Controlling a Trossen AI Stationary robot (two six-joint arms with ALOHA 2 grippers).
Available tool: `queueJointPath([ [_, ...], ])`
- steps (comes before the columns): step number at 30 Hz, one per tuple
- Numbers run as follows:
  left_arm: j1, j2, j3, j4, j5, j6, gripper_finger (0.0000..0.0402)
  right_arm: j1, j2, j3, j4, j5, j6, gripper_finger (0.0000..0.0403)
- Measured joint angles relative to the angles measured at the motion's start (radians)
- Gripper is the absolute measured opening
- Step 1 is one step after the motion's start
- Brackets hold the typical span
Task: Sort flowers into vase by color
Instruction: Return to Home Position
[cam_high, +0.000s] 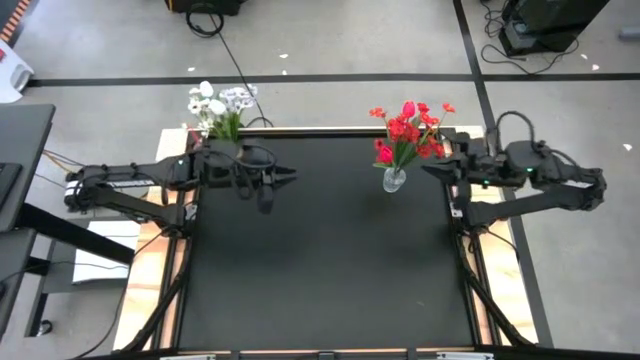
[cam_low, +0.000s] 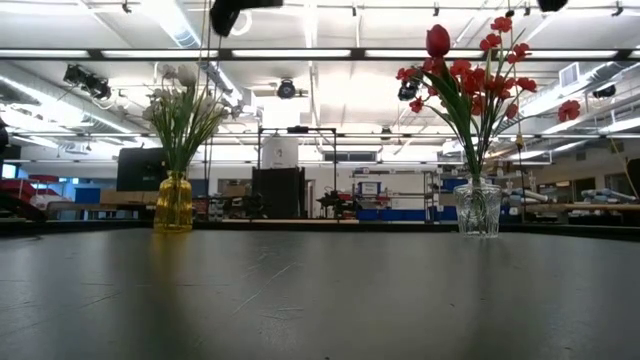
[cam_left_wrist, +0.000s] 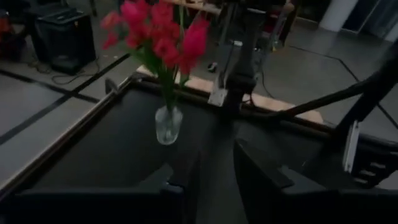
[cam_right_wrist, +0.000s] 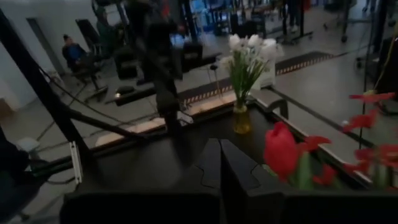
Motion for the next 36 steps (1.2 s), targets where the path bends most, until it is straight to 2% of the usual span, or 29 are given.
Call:
queueJointPath([
  [6, 0.022, -0.112, -0.202, 0.137, -0.001, -0.018, 0.0056, 0.027, -0.118, -0.112, 0.022, 0.066, -0.001, 0.0002],
  [10, 0.044, -0.218, -0.333, 0.189, -0.001, -0.043, 0.0029, 0.039, -0.189, -0.273, 0.240, 0.146, -0.082, 0.0002],
  [14, 0.075, -0.332, -0.442, 0.196, -0.001, -0.070, 0.0007, 0.049, -0.216, -0.428, 0.400, 0.070, -0.239, 0.0001],
  [16, 0.084, -0.373, -0.496, 0.194, 0.000, -0.071, 0.0005, 0.052, -0.216, -0.472, 0.395, 0.052, -0.255, 0.0001],
  [19, 0.083, -0.396, -0.571, 0.164, 0.011, -0.057, 0.0008, 0.053, -0.215, -0.523, 0.397, 0.077, -0.189, 0.0001],
  [23, 0.064, -0.391, -0.635, 0.189, 0.079, -0.055, 0.0010, 0.066, -0.240, -0.572, 0.400, 0.049, -0.205, 0.0001],
  [30, 0.037, -0.451, -0.726, 0.430, -0.026, 0.085, 0.0008, 0.097, -0.404, -0.694, 0.480, 0.121, -0.227, 0.0000],
  [36, 0.037, -0.561, -0.810, 0.451, -0.029, 0.053, 0.0008, 0.098, -0.546, -0.770, 0.475, 0.152, -0.210, 0.0000],
])
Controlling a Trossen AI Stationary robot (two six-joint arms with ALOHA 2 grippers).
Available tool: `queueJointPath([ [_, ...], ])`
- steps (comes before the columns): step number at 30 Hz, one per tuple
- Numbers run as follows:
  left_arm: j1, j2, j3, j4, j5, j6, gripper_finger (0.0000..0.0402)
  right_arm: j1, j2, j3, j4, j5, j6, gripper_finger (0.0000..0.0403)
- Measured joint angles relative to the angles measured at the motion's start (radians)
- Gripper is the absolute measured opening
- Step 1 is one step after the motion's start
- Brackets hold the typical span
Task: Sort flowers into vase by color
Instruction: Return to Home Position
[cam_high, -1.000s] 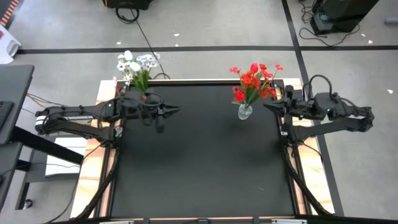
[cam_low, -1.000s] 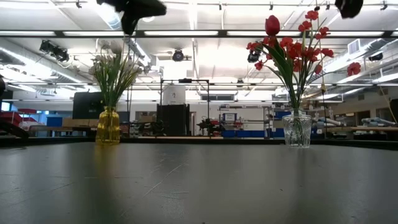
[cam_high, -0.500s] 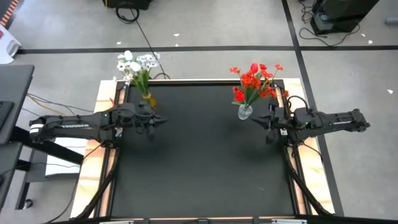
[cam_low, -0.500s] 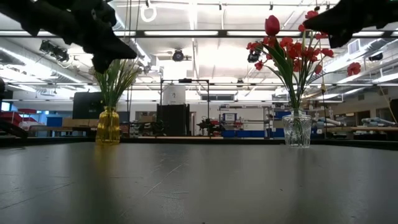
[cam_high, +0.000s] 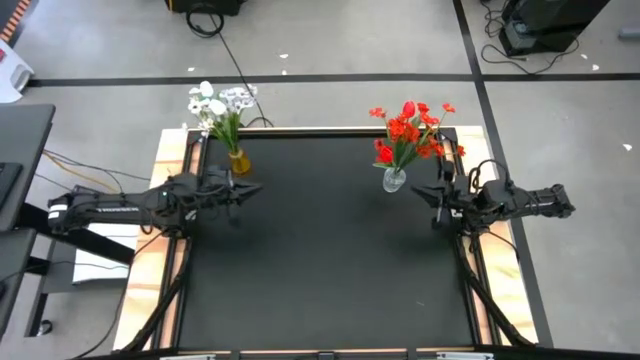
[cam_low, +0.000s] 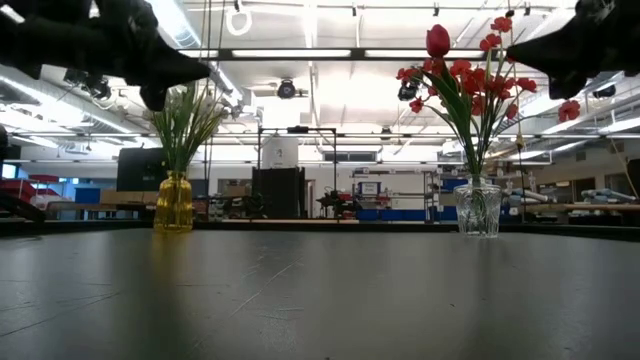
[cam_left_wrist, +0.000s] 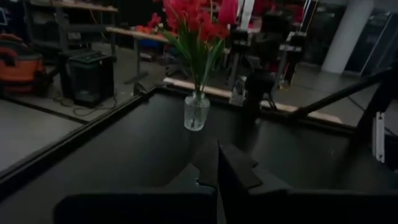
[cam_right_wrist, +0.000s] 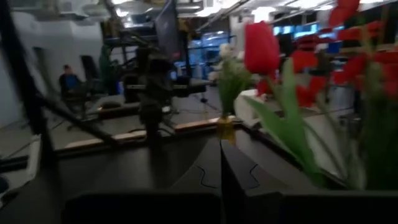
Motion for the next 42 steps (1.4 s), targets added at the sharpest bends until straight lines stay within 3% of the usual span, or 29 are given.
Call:
queueJointPath([
  [5, 0.000, -0.106, -0.019, -0.040, 0.003, 0.008, 0.0007, 0.000, -0.008, -0.009, -0.009, 0.020, -0.018, 0.0000],
  [11, 0.000, -0.231, -0.018, -0.202, 0.005, 0.022, 0.0007, 0.000, -0.008, -0.009, -0.085, 0.077, 0.008, 0.0000],
  [15, 0.000, -0.302, -0.018, -0.263, 0.005, 0.027, 0.0007, -0.001, -0.008, -0.011, -0.084, 0.048, 0.016, 0.0000],
  [21, 0.000, -0.402, -0.018, -0.429, -0.003, 0.055, 0.0007, 0.000, -0.007, -0.122, 0.039, -0.100, 0.087, 0.0000],
  [26, 0.000, -0.475, -0.018, -0.438, -0.006, 0.056, 0.0007, -0.001, -0.007, -0.185, 0.124, -0.062, 0.066, 0.0000],
  [30, 0.000, -0.532, -0.018, -0.538, -0.012, 0.063, 0.0007, -0.003, -0.013, -0.190, 0.151, -0.018, 0.032, 0.0000],
  [38, -0.001, -0.529, -0.019, -0.535, 0.010, 0.082, 0.0007, -0.003, -0.017, -0.190, 0.141, -0.046, 0.037, 0.0000],
  [42, -0.001, -0.529, -0.108, -0.348, 0.010, 0.054, 0.0007, -0.003, -0.017, -0.190, 0.142, -0.084, 0.058, 0.0000],
])
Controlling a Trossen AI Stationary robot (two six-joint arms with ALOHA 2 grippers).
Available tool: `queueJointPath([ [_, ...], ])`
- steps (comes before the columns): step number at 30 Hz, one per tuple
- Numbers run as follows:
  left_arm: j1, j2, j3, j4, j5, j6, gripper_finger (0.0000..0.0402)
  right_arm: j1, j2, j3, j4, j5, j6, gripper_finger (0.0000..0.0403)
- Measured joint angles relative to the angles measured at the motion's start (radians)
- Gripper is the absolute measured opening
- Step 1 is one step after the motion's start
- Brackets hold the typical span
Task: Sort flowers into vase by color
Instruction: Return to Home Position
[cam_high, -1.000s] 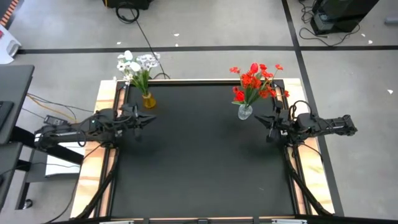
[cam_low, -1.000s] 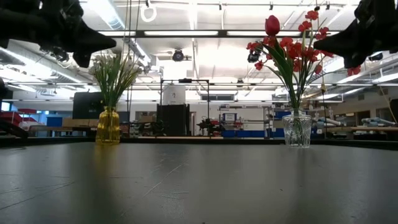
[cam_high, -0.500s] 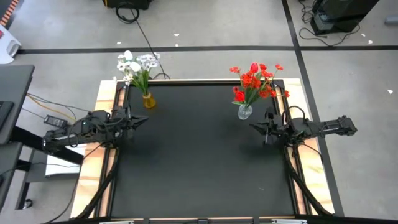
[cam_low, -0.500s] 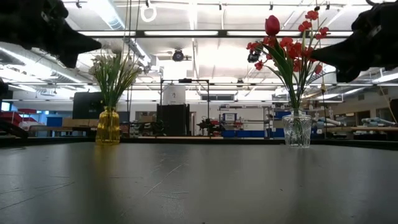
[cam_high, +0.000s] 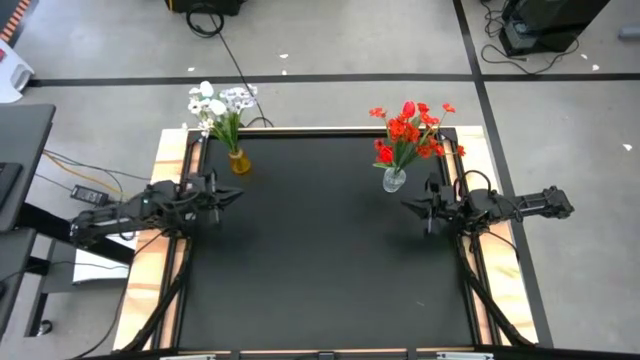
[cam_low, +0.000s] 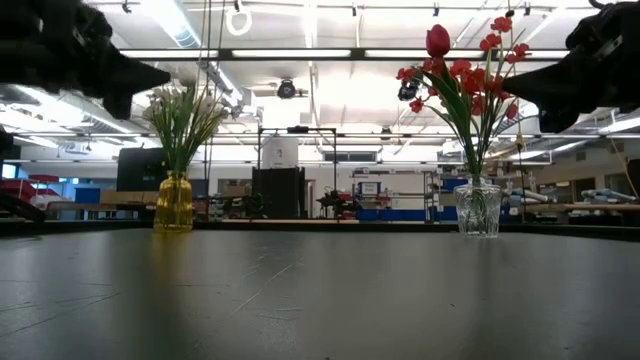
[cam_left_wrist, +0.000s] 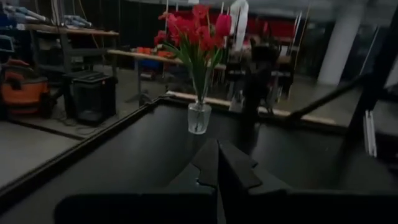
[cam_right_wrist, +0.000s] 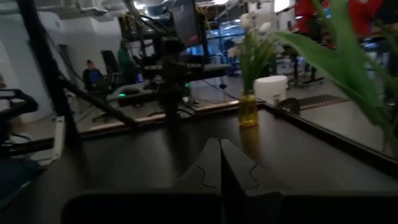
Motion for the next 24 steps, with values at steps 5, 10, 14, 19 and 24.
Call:
queueJointPath([
  [5, 0.000, 0.003, -0.127, 0.194, 0.001, -0.084, 0.0007, 0.000, 0.000, 0.000, 0.007, -0.023, 0.029, 0.0000],
  [10, -0.018, 0.004, -0.155, 0.233, 0.003, -0.088, 0.0007, 0.000, 0.000, 0.000, -0.011, -0.028, 0.051, 0.0000],
  [14, -0.045, 0.005, -0.155, 0.214, 0.023, -0.067, 0.0007, 0.000, 0.000, 0.000, -0.011, -0.049, 0.065, 0.0000],
  [19, -0.075, 0.005, -0.156, 0.162, 0.055, -0.064, 0.0007, 0.000, 0.000, 0.000, -0.011, -0.056, 0.076, 0.0000],
  [24, -0.081, 0.005, -0.156, 0.157, 0.053, -0.058, 0.0007, 0.000, 0.001, 0.000, -0.012, -0.057, 0.076, 0.0001],
])
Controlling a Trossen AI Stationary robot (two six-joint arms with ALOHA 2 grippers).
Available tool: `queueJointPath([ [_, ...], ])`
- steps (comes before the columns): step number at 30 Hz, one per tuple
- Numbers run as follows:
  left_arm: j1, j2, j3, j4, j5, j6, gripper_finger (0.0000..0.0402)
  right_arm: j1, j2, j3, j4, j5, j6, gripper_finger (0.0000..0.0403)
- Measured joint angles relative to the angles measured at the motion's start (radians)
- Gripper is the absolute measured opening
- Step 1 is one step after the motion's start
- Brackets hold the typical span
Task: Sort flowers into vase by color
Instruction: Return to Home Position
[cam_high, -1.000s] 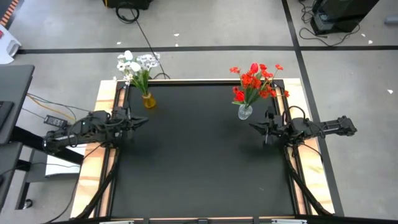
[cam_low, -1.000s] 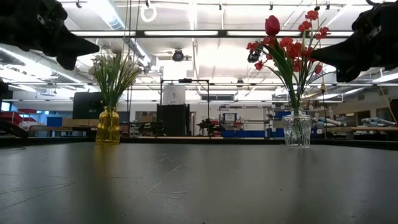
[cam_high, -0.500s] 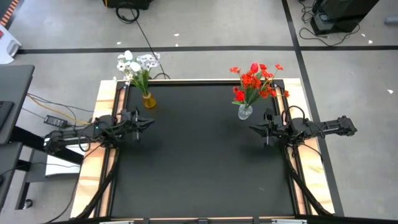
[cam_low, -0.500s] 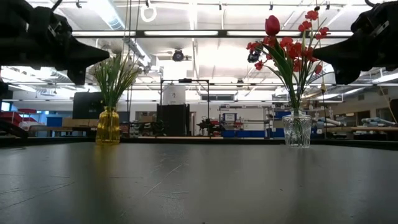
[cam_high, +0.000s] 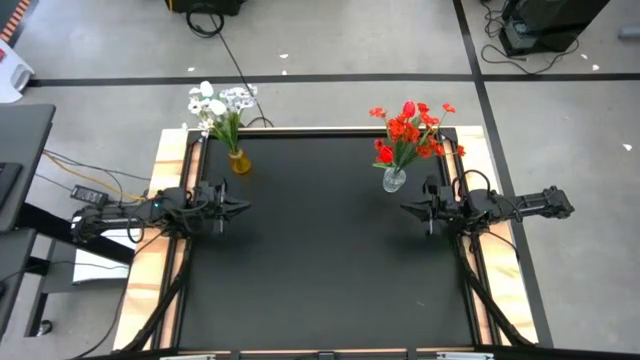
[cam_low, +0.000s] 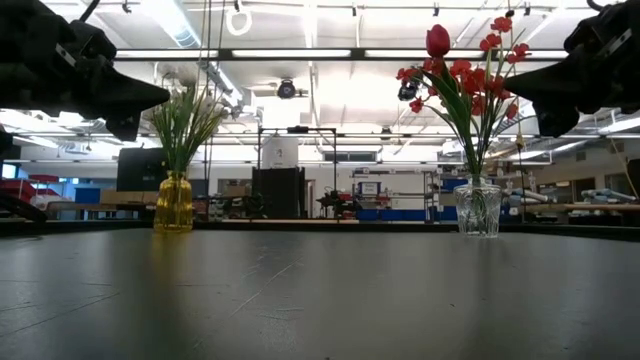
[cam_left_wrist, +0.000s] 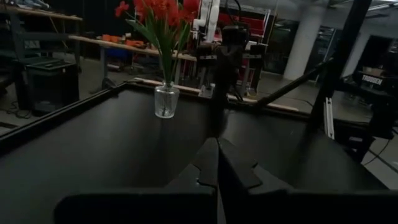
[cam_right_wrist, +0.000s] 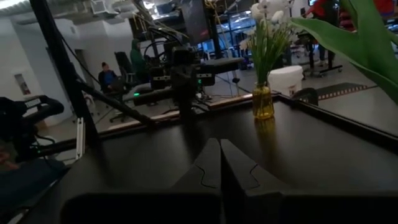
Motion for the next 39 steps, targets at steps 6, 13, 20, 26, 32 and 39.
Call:
queueJointPath([
  [6, 0.000, 0.000, 0.000, 0.000, 0.000, -0.011, 0.0007, 0.000, 0.000, 0.000, -0.003, -0.017, -0.002, 0.0013],
  [13, 0.000, 0.000, -0.001, 0.000, -0.001, -0.068, 0.0007, 0.000, 0.000, 0.000, -0.005, -0.034, -0.001, 0.0021],
  [20, 0.000, 0.000, -0.001, 0.000, -0.001, -0.068, 0.0007, 0.000, 0.000, 0.000, -0.001, -0.035, -0.002, 0.0023],
  [26, 0.000, 0.000, -0.001, 0.000, -0.001, -0.069, 0.0007, 0.000, 0.000, 0.000, 0.000, -0.035, -0.002, 0.0023],
  [32, 0.000, 0.000, -0.001, 0.000, -0.001, -0.069, 0.0007, 0.000, 0.000, 0.000, 0.000, -0.035, -0.002, 0.0024],
  [39, 0.000, 0.000, -0.001, 0.000, -0.001, -0.069, 0.0007, 0.000, 0.000, 0.000, 0.000, -0.034, -0.002, 0.0023],
])
